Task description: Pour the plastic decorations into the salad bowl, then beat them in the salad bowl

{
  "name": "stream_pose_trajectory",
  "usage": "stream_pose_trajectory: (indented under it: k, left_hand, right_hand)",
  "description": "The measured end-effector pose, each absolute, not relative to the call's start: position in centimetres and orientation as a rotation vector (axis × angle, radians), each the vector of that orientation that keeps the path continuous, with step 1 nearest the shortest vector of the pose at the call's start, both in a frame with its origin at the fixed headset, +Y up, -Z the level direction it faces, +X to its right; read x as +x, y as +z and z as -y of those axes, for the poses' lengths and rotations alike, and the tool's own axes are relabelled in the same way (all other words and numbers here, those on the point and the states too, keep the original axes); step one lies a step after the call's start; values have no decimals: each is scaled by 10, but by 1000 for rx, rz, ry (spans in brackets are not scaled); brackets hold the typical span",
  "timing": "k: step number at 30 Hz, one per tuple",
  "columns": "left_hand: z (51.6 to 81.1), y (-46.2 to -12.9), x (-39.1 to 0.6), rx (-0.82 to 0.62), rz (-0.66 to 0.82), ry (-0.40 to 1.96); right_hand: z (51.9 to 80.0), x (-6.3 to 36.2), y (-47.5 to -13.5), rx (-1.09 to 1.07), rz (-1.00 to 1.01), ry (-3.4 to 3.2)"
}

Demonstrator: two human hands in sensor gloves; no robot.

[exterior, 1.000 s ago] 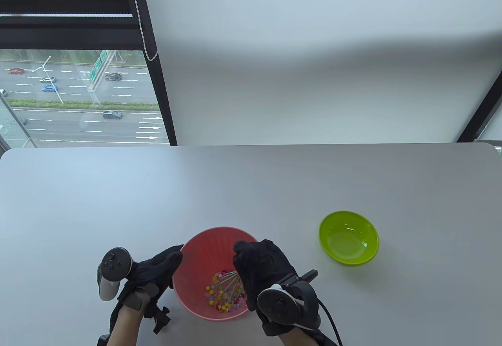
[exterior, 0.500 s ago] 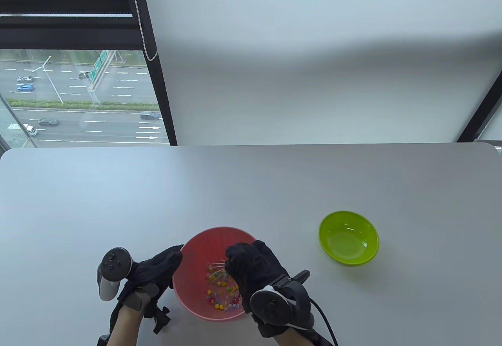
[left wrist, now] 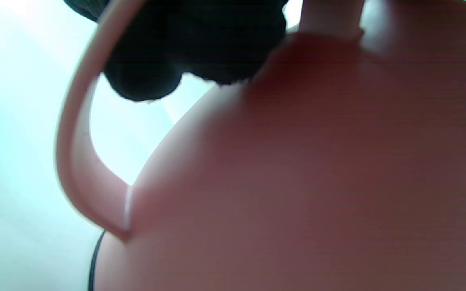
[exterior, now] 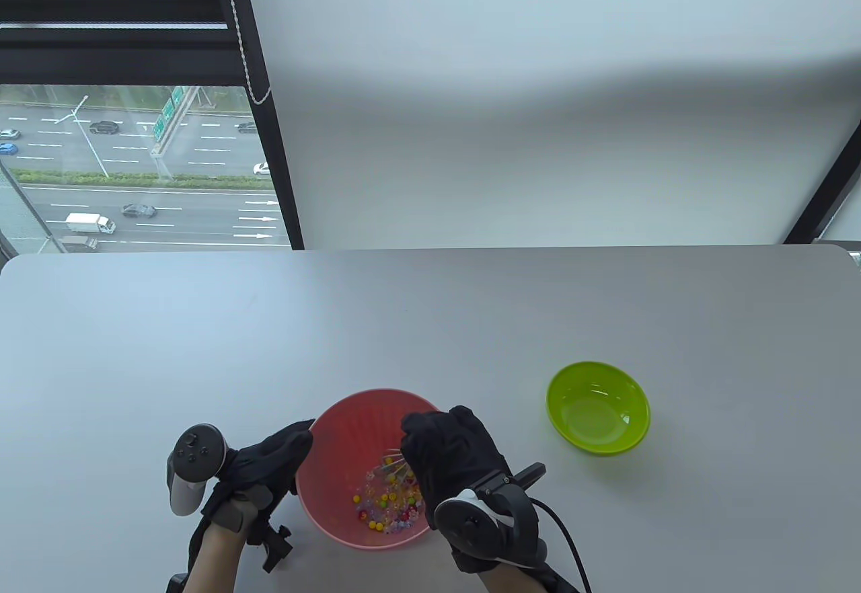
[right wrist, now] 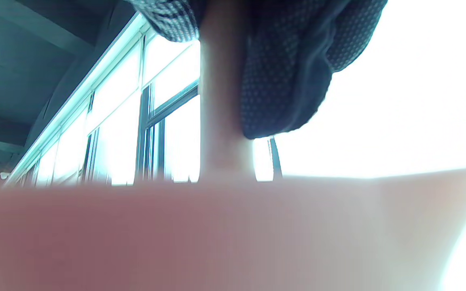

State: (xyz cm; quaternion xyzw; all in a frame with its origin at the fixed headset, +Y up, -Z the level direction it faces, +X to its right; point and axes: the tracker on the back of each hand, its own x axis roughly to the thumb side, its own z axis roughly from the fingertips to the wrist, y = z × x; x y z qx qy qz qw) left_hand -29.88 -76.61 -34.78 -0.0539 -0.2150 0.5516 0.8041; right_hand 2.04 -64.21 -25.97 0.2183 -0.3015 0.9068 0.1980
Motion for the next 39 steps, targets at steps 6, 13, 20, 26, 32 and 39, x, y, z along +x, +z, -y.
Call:
stream_pose_trajectory:
  k: [6,13,20,26,32,39]
  left_hand:
    - [766,-348,-299,-116,460,1181]
    - [766,-348,-299,-119,460,1183]
    - [766,-348,-299,-115,460,1182]
    - [766,-348,-299,-115,460,1182]
    - [766,-348,-299,-118,461,1184]
    - [766,-348,-299,-118,461,1184]
  right_hand:
    - [641,24,-262,605,773,2475]
    - [650,20,-270,640,525,2324]
    - [647,14,-265,678,618,2442]
    - [646,10,-259,685,771,2561]
    - [644,12,-258,666,818,2571]
    - [640,21,-258,624,834,2533]
